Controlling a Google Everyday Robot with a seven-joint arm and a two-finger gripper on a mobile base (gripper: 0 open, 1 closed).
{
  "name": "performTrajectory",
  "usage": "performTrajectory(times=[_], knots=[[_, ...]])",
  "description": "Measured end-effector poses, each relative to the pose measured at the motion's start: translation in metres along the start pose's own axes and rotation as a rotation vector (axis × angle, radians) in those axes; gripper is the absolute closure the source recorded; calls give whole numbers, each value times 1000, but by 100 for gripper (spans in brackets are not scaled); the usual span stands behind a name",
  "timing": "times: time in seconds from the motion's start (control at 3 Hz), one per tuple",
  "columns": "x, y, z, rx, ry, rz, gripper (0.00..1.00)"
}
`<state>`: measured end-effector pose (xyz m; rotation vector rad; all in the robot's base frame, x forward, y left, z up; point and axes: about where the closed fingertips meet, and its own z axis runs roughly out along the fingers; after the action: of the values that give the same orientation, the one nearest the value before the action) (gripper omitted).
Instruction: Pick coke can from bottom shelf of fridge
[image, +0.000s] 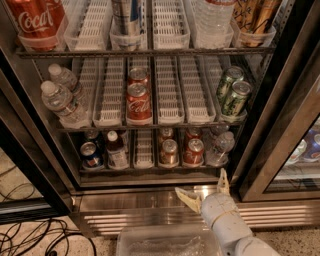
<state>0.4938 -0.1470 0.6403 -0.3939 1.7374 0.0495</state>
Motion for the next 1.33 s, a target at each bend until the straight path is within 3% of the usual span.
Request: performTrajectory(times=[0.67,1.0,1.33], knots=[[22,-8,17,147,-100,-21,27],[31,-15,30,191,-123,-31,36],[31,-15,31,192,-126,-32,29]])
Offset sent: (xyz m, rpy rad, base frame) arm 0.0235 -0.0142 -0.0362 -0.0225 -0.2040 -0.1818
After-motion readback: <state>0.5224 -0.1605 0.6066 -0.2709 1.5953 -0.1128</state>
